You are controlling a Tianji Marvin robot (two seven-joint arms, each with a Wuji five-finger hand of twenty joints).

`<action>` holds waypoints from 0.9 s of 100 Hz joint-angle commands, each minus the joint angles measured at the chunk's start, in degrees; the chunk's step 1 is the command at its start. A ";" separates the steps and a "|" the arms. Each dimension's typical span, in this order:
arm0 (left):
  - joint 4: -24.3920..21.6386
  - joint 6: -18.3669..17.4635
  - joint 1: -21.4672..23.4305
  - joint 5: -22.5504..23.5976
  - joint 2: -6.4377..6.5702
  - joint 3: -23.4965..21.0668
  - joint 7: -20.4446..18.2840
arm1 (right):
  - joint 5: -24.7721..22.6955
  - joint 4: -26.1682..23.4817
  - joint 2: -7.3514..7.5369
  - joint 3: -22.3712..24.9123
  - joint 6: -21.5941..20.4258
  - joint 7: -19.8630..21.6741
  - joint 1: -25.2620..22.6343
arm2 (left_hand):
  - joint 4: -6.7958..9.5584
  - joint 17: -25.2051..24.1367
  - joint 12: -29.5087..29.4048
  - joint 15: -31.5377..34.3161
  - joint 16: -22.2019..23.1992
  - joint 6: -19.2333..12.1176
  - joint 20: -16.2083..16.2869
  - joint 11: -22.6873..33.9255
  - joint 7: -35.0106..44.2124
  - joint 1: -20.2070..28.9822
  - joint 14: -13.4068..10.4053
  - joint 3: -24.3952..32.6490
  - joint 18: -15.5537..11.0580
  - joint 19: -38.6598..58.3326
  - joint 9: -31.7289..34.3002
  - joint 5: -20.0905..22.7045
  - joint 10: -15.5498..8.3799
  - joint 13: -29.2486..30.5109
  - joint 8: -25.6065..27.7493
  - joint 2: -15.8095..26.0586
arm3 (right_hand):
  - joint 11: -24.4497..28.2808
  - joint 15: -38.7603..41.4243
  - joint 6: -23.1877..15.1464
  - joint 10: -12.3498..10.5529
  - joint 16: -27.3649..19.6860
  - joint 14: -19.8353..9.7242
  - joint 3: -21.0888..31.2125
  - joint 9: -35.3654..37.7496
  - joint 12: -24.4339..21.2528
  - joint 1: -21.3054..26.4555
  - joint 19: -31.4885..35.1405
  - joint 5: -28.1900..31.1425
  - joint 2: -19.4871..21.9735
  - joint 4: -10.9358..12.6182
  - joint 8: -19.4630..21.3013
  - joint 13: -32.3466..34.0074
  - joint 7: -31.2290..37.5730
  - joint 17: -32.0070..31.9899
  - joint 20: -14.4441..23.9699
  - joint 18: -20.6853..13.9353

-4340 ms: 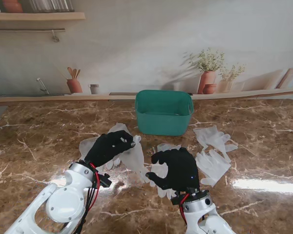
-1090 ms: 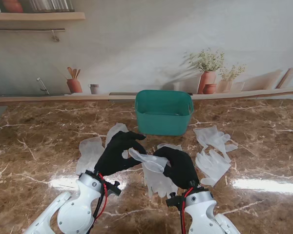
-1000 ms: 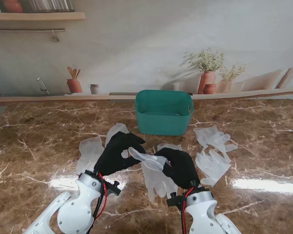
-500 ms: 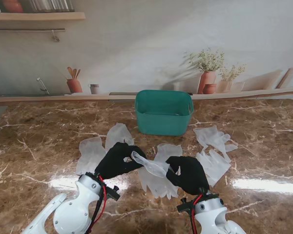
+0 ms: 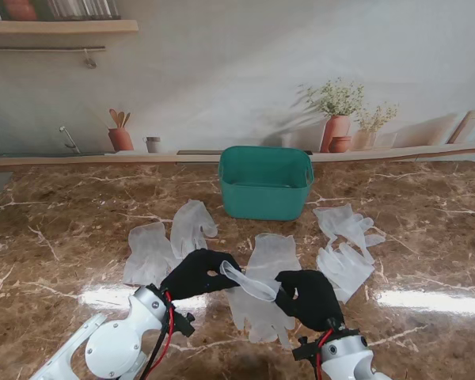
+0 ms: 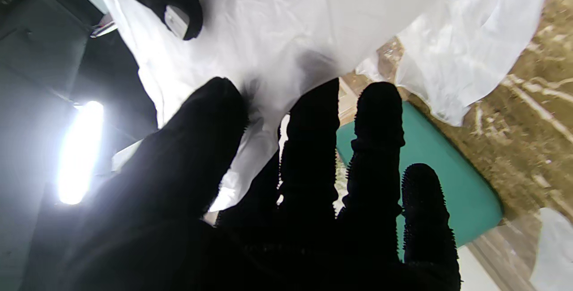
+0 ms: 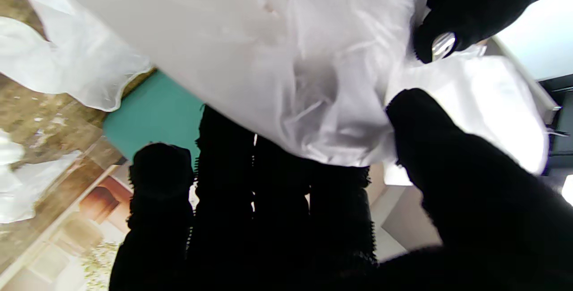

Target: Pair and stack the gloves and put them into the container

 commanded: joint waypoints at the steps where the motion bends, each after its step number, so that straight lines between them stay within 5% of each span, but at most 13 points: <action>1: 1.64 2.19 -1.77 0.21 -0.45 1.17 0.35 | 1.62 1.37 -0.27 -0.34 2.32 1.28 0.72 | -0.49 -0.13 -0.32 1.61 -0.13 0.70 -0.02 0.22 1.30 1.22 -0.19 -1.67 -0.71 1.86 4.13 1.05 -1.01 2.37 -0.62 1.11 | 0.92 1.42 0.25 0.36 1.26 -0.35 1.67 1.36 0.90 -1.49 2.88 2.09 0.15 1.83 1.10 2.51 1.04 0.69 -0.86 0.07; 40: 11.79 12.05 -15.65 2.92 -4.02 10.97 7.58 | 7.01 12.33 -1.32 -3.65 11.88 3.52 14.38 | -0.43 -0.46 -0.20 2.35 0.27 1.53 -0.20 0.96 1.71 1.39 0.60 -1.18 -1.07 2.54 4.15 1.16 -0.34 2.08 -0.65 0.78 | 0.55 1.51 0.34 0.46 1.17 -0.24 1.41 0.98 1.03 -1.50 3.35 1.83 0.33 1.50 1.53 2.21 0.33 0.42 -1.12 -0.11; 63: 18.65 17.99 -23.87 0.98 -6.51 16.53 8.55 | 5.24 19.77 -1.82 -5.93 16.26 2.62 22.38 | -0.52 -0.26 -0.03 2.82 0.45 1.75 -0.12 1.33 1.65 1.32 0.81 -1.06 -0.98 3.42 3.88 1.14 -0.34 1.73 -0.99 0.68 | 1.00 1.97 0.40 0.39 1.16 -0.29 1.62 1.36 1.14 -2.39 3.86 2.62 1.01 2.19 1.96 2.62 0.28 0.93 -1.40 -0.38; 90: 27.10 20.56 -29.18 -1.26 -9.19 20.81 9.72 | 1.93 26.36 -1.75 -8.01 19.04 2.27 28.26 | -0.48 -0.34 -0.14 3.10 0.40 1.69 -0.31 1.42 1.82 1.07 0.83 -0.82 -1.12 3.88 3.76 1.09 -0.07 1.51 -1.46 0.58 | 1.21 1.93 -0.16 -0.06 1.00 -0.76 1.16 0.94 1.16 -2.89 3.90 2.48 1.73 2.52 2.55 2.14 -0.28 0.72 -1.93 -0.91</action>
